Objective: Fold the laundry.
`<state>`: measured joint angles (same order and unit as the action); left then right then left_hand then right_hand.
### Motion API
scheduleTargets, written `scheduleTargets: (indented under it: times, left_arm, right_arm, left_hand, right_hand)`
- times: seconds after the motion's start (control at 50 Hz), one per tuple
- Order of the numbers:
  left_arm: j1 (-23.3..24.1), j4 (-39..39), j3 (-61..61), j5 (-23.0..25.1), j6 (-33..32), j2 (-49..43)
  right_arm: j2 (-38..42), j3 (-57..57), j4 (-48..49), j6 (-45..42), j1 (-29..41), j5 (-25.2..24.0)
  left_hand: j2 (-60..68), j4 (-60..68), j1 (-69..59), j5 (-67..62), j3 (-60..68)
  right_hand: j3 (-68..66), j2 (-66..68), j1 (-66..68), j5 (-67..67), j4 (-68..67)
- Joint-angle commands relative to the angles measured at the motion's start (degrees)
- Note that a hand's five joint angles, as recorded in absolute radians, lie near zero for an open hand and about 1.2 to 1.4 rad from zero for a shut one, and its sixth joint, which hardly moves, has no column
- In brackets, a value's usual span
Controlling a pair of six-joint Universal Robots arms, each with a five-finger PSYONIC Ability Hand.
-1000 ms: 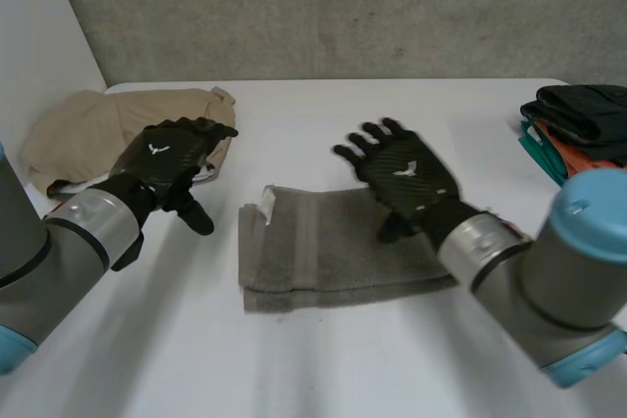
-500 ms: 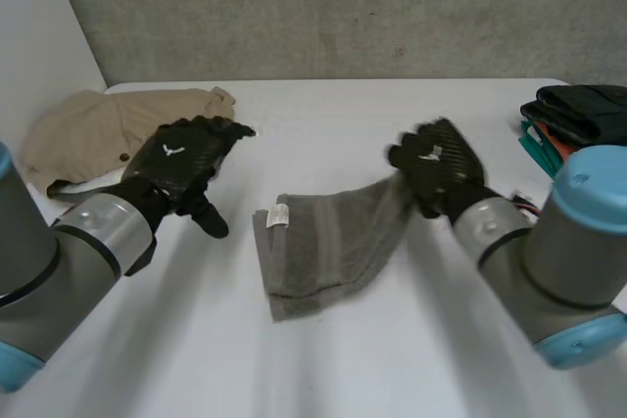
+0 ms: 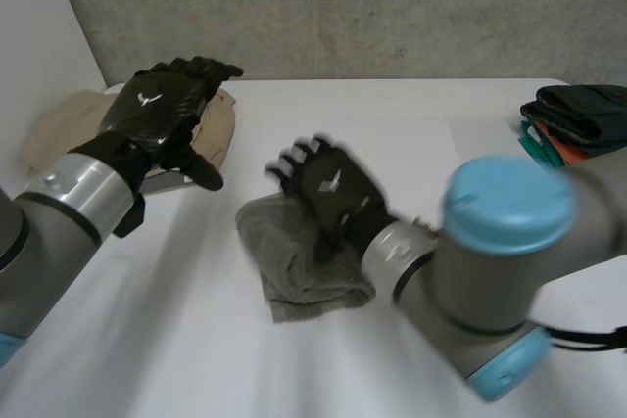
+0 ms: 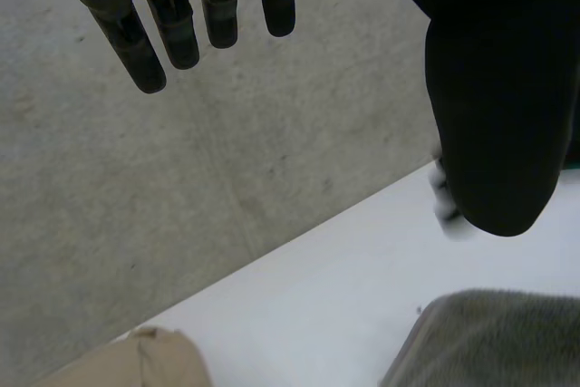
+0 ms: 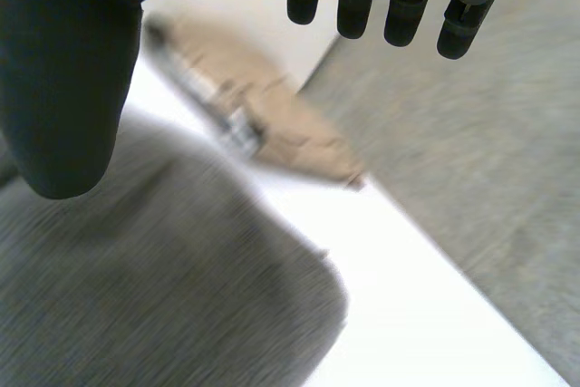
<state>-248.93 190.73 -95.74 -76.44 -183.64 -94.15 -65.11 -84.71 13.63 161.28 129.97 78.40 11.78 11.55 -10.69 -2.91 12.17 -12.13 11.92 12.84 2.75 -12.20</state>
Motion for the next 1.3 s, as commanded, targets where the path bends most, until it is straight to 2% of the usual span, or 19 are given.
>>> scheduleTargets:
  times: [0.02,0.12,0.2,0.3,0.36,0.52,0.72,0.84,0.96,1.02,1.04,1.1,1.12,1.18,1.2,1.3]
  left_arm:
    - [6.5,-6.3,7.6,-2.7,-0.3,-4.2]
    - [12.5,-11.0,13.5,-6.9,-0.5,-11.2]
    - [14.8,-12.6,16.5,-10.6,-0.7,-17.0]
    - [15.4,-14.1,17.1,-14.8,-1.4,-23.5]
    - [15.1,-14.2,17.1,-16.6,-2.4,-27.1]
    - [13.1,-15.9,16.2,-18.0,-5.3,-31.7]
    - [10.0,-17.1,14.4,-15.5,-8.4,-28.9]
    - [9.4,-15.9,13.2,-10.1,-7.9,-21.7]
    - [8.1,-15.1,13.6,-4.4,-5.4,-14.1]
    - [6.6,-15.4,14.5,0.8,-2.6,-10.4]
    - [5.9,-15.8,15.1,4.5,-0.9,-9.0]
    - [4.4,-17.4,16.5,11.0,1.1,-7.5]
    - [3.6,-19.0,17.2,15.6,2.2,-6.8]
    - [2.6,-21.5,18.3,21.8,3.0,-6.1]
    - [2.1,-23.1,18.7,25.3,3.3,-5.8]
    - [2.1,-25.8,18.6,30.0,2.2,-4.9]
  right_arm:
    - [-4.3,0.3,-2.5,14.8,-6.3,-2.5]
    - [1.1,5.7,-9.7,15.5,-8.9,-1.8]
    - [6.8,10.9,-17.3,16.3,-10.4,-1.8]
    - [13.7,16.3,-24.2,17.9,-10.3,-2.8]
    - [16.1,17.7,-24.8,17.6,-9.8,-3.6]
    - [20.1,19.8,-25.0,14.4,-8.2,-2.4]
    - [17.3,18.1,-21.7,-0.1,-7.3,7.2]
    - [10.6,13.0,-15.2,-5.4,-5.2,9.3]
    - [1.7,2.1,-4.9,-11.2,-0.7,12.0]
    - [-1.6,-3.8,-1.0,-12.3,1.4,11.9]
    - [-2.1,-5.2,-0.2,-12.3,1.9,11.8]
    - [-3.2,-10.2,1.7,-11.5,3.6,11.0]
    - [-3.2,-11.3,2.1,-11.1,4.1,11.0]
    - [-2.3,-15.1,4.6,-8.4,6.0,10.9]
    - [-1.9,-15.8,5.8,-7.7,6.3,11.0]
    - [1.9,-17.8,13.7,-5.8,7.4,11.4]
  left_hand:
    - [-1.8,-1.6,0.7,2.9,-2.2]
    - [-1.8,-1.6,0.7,2.9,-2.2]
    - [-1.8,-1.6,0.7,2.9,-2.2]
    - [-1.8,-1.6,0.7,2.9,-2.2]
    - [-1.8,-1.6,0.7,2.9,-2.2]
    - [-1.8,-1.6,0.7,2.9,-2.2]
    - [-1.8,-1.6,0.7,2.9,-2.2]
    - [-1.8,-1.6,0.7,2.9,-2.2]
    - [-1.8,-1.6,0.7,2.9,-2.2]
    - [-1.8,-1.6,0.7,2.9,-2.2]
    - [-1.8,-1.6,0.7,2.9,-2.2]
    - [-1.8,-1.6,0.7,2.9,-2.2]
    - [-1.8,-1.6,0.7,2.9,-2.2]
    - [-1.8,-1.6,0.7,2.9,-2.2]
    - [-1.8,-1.6,0.7,2.9,-2.2]
    - [-1.8,-1.6,0.7,2.9,-2.2]
  right_hand:
    - [2.1,-1.9,-2.8,-2.7,2.2]
    - [2.1,-1.9,-2.8,-2.7,2.2]
    - [2.1,-1.9,-2.8,-2.7,2.2]
    - [2.1,-1.9,-2.8,-2.7,2.2]
    - [2.1,-1.9,-2.8,-2.7,2.2]
    - [2.1,-1.9,-2.8,-2.7,2.2]
    - [2.1,-1.9,-2.8,-2.7,2.2]
    - [2.1,-1.9,-2.8,-2.7,2.2]
    - [2.1,-1.9,-2.8,-2.7,2.2]
    - [2.1,-1.9,-2.8,-2.7,2.2]
    - [2.1,-1.9,-2.8,-2.7,2.2]
    - [2.1,-1.9,-2.8,-2.7,2.2]
    - [2.1,-1.9,-2.8,-2.7,2.2]
    - [2.1,-1.9,-2.8,-2.7,2.2]
    - [2.1,-1.9,-2.8,-2.7,2.2]
    - [1.3,-1.1,-2.0,-1.9,1.4]
